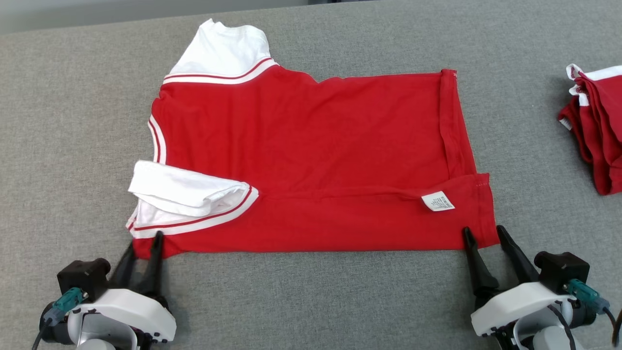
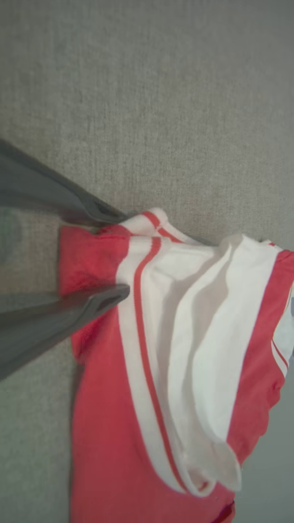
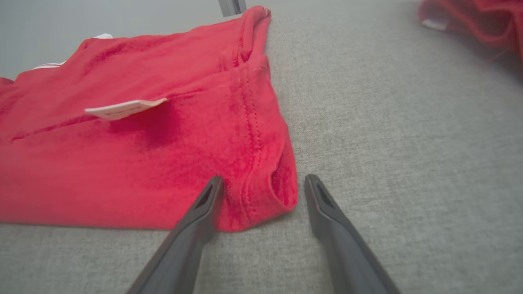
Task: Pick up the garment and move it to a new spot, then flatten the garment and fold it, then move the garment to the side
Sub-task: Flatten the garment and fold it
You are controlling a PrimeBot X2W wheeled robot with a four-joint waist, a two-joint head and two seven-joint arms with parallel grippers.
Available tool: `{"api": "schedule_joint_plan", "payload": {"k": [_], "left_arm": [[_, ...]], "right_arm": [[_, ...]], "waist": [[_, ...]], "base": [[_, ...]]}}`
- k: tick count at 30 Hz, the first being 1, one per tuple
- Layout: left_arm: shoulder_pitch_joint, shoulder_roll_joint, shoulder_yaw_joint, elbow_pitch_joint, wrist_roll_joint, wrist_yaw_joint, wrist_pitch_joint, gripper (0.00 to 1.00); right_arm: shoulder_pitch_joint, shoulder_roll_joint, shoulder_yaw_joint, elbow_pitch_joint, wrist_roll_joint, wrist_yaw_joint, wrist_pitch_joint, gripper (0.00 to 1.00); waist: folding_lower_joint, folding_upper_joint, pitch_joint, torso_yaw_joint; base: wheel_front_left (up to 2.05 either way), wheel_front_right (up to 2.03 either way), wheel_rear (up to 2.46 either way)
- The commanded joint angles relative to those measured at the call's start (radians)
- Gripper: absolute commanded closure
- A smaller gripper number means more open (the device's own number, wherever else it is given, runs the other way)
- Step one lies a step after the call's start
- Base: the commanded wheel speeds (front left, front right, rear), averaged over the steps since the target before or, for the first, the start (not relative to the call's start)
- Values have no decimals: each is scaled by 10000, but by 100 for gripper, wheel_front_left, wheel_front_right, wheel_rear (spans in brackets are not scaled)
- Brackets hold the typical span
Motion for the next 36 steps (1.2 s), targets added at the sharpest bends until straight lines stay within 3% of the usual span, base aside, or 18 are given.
{"api": "schedule_joint_plan", "payload": {"k": [1,2,3,6,7,20,32,33,34,35,36], "left_arm": [[-58,47,-25,223,-91,-31,141,100],[-80,69,-25,241,-89,-25,143,100],[-97,107,-15,268,-114,-53,163,100],[-58,159,-36,208,-139,-85,188,100],[-22,172,-50,153,-141,-98,197,100],[1330,154,-176,-1379,-265,343,549,100],[2768,135,-284,-2007,-525,720,1025,100],[2798,120,-298,-2019,-516,742,1015,100],[2815,77,-315,-2013,-511,787,1010,55],[2811,67,-339,-1997,-450,837,995,0],[2804,57,-365,-1981,-395,868,985,0]], "right_arm": [[-77,-41,160,241,211,3,80,0],[-150,-62,238,365,282,3,78,12],[-200,-88,284,452,366,3,71,56],[-310,-127,442,697,650,3,25,98],[-320,-152,495,736,760,-1,14,100],[581,-866,318,-5,1278,-1,246,100],[2404,-391,-593,-1189,968,-1,1176,100],[2451,-369,-607,-1240,940,-1,1242,79],[2489,-337,-594,-1304,919,-1,1307,51],[2501,-303,-564,-1387,890,0,1362,0],[2477,-275,-528,-1475,857,0,1382,0]], "waist": [[1,0,21,-4],[1,0,31,-3],[1,0,32,-3],[1,0,16,29],[1,0,9,49],[1,0,-734,414],[1,0,-1575,607],[1,0,-1591,596],[1,0,-1597,584],[1,0,-1598,571],[1,0,-1599,553]], "base": [[0,0,0],[0,0,0],[0,0,0],[0,0,0],[0,0,0],[0,0,0],[0,0,0],[0,0,0],[0,0,0],[0,0,0],[0,0,0]]}}
